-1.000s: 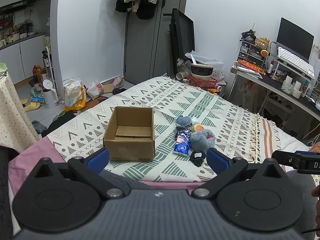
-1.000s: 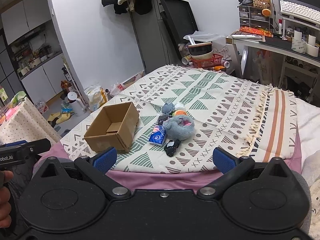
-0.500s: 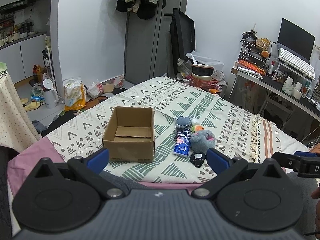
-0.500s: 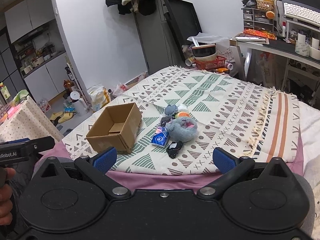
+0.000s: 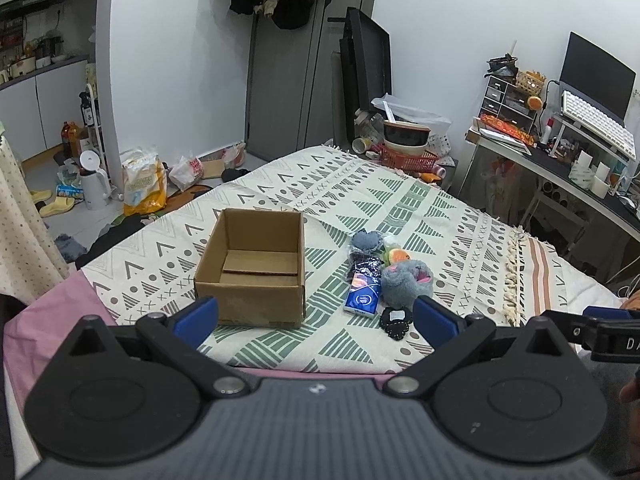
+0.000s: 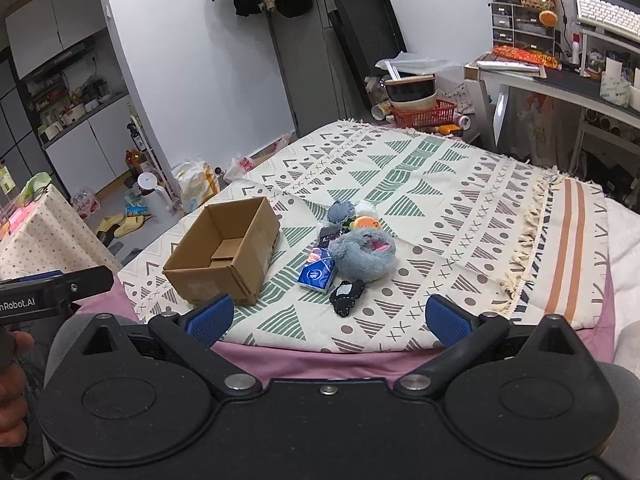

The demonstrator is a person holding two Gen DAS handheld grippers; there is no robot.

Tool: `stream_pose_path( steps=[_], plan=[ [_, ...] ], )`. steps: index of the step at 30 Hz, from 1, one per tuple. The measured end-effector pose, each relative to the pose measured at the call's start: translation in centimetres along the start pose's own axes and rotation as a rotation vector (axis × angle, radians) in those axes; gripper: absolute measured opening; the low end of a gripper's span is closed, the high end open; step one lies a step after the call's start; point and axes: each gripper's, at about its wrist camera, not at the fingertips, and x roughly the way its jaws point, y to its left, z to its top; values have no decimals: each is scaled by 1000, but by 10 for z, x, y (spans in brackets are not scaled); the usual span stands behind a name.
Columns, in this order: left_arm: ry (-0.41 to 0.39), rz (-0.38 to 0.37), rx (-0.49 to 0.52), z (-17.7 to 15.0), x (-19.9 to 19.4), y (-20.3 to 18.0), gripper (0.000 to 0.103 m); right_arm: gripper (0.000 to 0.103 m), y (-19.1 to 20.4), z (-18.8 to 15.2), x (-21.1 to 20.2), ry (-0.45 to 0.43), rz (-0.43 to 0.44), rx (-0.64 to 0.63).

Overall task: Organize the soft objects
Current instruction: 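Move the left tool to the blue tissue pack while the right tool approaches the black scrunchie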

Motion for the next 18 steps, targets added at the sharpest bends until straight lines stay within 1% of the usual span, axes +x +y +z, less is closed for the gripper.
stream_pose_path(
  steps=[11, 18],
  plan=[
    [67, -25, -19, 4, 53, 0, 102, 103, -19, 10, 31, 0, -24, 68],
    [104, -33, -3, 5, 85, -6, 100, 103, -32, 11, 58, 20, -24, 109]
  ],
)
